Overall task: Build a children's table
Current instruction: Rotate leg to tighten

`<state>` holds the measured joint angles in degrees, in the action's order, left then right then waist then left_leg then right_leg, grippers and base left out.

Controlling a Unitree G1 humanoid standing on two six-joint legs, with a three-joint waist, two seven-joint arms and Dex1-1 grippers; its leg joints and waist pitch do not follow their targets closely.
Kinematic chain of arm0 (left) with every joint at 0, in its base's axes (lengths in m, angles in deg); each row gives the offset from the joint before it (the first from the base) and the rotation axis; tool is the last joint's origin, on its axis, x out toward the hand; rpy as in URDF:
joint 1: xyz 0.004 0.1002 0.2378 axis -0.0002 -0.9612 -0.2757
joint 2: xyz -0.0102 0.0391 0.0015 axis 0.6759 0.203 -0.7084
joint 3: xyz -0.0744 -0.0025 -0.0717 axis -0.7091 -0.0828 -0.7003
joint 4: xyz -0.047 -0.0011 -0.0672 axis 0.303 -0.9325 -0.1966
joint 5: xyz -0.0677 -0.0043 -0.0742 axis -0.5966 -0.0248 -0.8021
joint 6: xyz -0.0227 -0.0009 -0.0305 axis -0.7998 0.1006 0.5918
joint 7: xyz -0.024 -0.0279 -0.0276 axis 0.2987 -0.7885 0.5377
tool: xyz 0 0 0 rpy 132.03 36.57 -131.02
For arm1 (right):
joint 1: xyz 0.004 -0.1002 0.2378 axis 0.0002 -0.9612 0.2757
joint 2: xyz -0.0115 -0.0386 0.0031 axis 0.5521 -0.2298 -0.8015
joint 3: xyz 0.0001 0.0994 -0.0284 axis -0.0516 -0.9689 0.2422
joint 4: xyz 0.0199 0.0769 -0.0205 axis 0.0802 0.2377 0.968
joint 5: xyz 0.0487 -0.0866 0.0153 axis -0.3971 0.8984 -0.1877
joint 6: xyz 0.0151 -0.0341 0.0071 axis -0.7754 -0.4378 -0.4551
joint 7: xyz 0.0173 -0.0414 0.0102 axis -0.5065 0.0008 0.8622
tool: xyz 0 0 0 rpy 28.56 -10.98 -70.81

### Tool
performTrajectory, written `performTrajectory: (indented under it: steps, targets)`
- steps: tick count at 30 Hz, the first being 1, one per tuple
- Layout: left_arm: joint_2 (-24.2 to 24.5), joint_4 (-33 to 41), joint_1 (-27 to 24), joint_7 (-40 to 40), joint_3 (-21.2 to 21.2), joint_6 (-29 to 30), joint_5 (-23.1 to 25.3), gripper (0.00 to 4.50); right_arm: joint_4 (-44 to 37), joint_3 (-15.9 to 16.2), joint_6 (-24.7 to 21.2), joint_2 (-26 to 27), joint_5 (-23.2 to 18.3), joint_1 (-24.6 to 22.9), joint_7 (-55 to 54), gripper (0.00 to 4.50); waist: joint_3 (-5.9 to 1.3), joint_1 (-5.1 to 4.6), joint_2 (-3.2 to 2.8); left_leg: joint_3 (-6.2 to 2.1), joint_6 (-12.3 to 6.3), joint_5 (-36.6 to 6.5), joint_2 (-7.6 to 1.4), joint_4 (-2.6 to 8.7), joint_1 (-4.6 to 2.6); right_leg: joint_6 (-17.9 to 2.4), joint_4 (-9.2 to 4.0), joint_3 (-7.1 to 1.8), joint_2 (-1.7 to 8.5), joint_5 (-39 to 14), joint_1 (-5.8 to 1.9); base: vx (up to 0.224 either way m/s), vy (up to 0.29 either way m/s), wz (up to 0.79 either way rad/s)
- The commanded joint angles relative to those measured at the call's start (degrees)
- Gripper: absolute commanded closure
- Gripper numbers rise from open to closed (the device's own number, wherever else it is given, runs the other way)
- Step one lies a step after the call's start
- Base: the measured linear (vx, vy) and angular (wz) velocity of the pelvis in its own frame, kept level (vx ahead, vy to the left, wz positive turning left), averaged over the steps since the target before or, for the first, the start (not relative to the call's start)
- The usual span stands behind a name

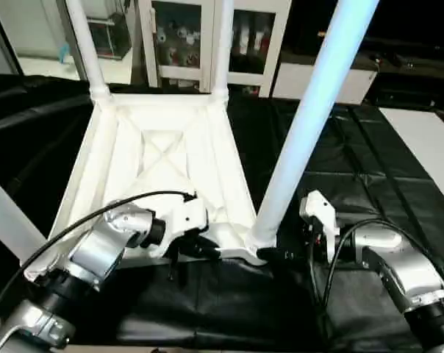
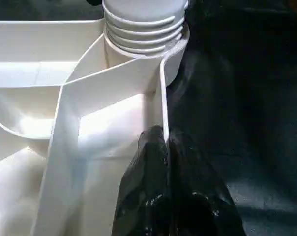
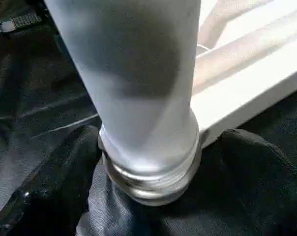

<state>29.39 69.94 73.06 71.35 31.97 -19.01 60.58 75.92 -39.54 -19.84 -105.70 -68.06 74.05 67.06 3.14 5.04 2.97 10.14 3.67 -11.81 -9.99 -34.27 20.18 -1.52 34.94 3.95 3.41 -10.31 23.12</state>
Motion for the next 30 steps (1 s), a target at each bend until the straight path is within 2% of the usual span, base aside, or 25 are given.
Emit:
performTrajectory:
  steps: [1, 4, 8, 9, 12, 14, 15, 19, 20, 29, 30]
  targets:
    - [-0.4, 2.9, -0.1, 3.7, 2.2, 0.0, -1.1, 4.5, -1.5, -0.3, -0.8, -0.5, -0.9, 0.6, 0.9, 0.37, -3.26, -0.42, -0.14, -1.02, -2.63, -9.2, -3.73, 4.29, -0.43, -11.5, -4.33, -3.47, 5.27, -13.7, -2.73, 0.0, 0.0, 0.0]
    - [-0.4, 2.9, -0.1, 3.5, 2.2, 0.2, -1.1, 4.5, -1.3, 0.0, -0.7, -0.3, -1.0, 0.8, 1.6, 0.37, -3.14, -0.38, -0.08, -1.07, -2.31, -10.2, -3.7, 4.36, -0.42, -11.0, -4.53, -3.44, 5.3, -16.0, -2.71, 0.0, 0.0, 0.0]
    - [-0.4, 2.9, 0.0, 3.1, 2.2, 0.3, -1.2, 4.5, -0.9, -0.1, -0.1, 0.2, -1.1, 1.1, 1.7, 0.66, -3.14, -0.39, 0.1, -1.13, -1.89, -10.8, -3.65, 4.35, -0.43, -9.8, -4.77, -3.47, 5.36, -18.4, -2.67, 0.0, 0.0, 0.0]
    - [-0.4, 2.9, 0.0, 3.1, 2.2, 0.3, -1.2, 4.5, -0.8, -0.1, -0.1, 0.1, -1.1, 1.1, 1.8, 0.87, -3.17, -0.36, 0.08, -1.12, -1.88, -10.7, -3.65, 4.33, -0.45, -9.8, -4.74, -3.47, 5.36, -18.3, -2.68, 0.0, 0.0, 0.0]
    - [-0.5, 3.0, 0.0, 3.1, 2.1, 0.5, -1.2, 4.5, -0.8, -0.3, 0.2, 0.1, -0.8, 1.1, 2.3, 1.11, -3.26, -0.39, 0.12, -1.08, -2.24, -9.4, -3.63, 4.25, -0.36, -10.1, -4.5, -3.43, 5.23, -16.2, -2.73, 0.0, 0.0, 0.0]
    - [-0.5, 2.8, 0.0, 3.0, 2.1, 0.5, -1.1, 4.5, -0.8, -0.3, 0.4, -0.1, -0.7, 1.0, 2.9, 1.11, -3.22, -0.39, 0.11, -1.07, -2.34, -9.3, -3.61, 4.25, -0.33, -10.2, -4.52, -3.44, 5.28, -16.2, -2.74, 0.0, 0.0, 0.0]
    - [-0.5, 2.7, 0.0, 3.0, 2.1, 0.4, -1.1, 4.5, -0.7, -0.2, 0.3, -0.1, -0.7, 0.9, 3.1, 1.32, -3.24, -0.38, 0.04, -1.1, -2.32, -9.5, -3.63, 4.26, -0.36, -10.3, -4.5, -3.41, 5.28, -16.4, -2.77, 0.0, 0.0, 0.0]
    - [-0.6, 2.7, 0.0, 2.9, 2.1, 0.4, -1.1, 4.5, -0.8, 0.0, 0.4, -0.3, -0.6, 0.6, 3.7, 1.5, -3.32, -0.36, 0.03, -1.08, -2.41, -8.9, -3.63, 4.2, -0.36, -10.5, -4.4, -3.41, 5.23, -15.4, -2.78, 0.0, 0.0, 0.0]
    - [-0.6, 2.6, 0.0, 2.9, 2.2, 0.4, -1.0, 4.5, -0.8, 0.0, 0.4, -0.3, -0.6, 0.6, 3.7, 1.69, -3.35, -0.35, 0.05, -1.06, -2.44, -8.8, -3.64, 4.18, -0.4, -10.6, -4.35, -3.4, 5.24, -15.1, -2.78, 0.0, 0.0, 0.0]
    - [-0.6, 2.5, 0.0, 3.0, 2.1, 0.5, -1.1, 4.5, -0.5, 0.2, 0.4, 0.3, -0.2, 0.5, 3.8, 1.78, -3.39, -0.34, 0.0, -1.04, -2.4, -8.8, -3.6, 4.13, -0.45, -10.9, -4.29, -3.37, 5.2, -14.5, -2.85, 0.0, 0.0, 0.0]
    - [-1.3, 1.8, 0.1, 1.6, 1.6, 1.0, -1.0, 4.5, 2.4, -0.8, 1.8, 2.8, 1.9, 1.4, -2.4, 1.78, -3.38, -0.36, -0.06, -1.05, -2.32, -8.7, -3.66, 4.14, -0.43, -11.0, -4.27, -3.4, 5.26, -14.5, -2.8, 0.0, 0.0, 0.0]
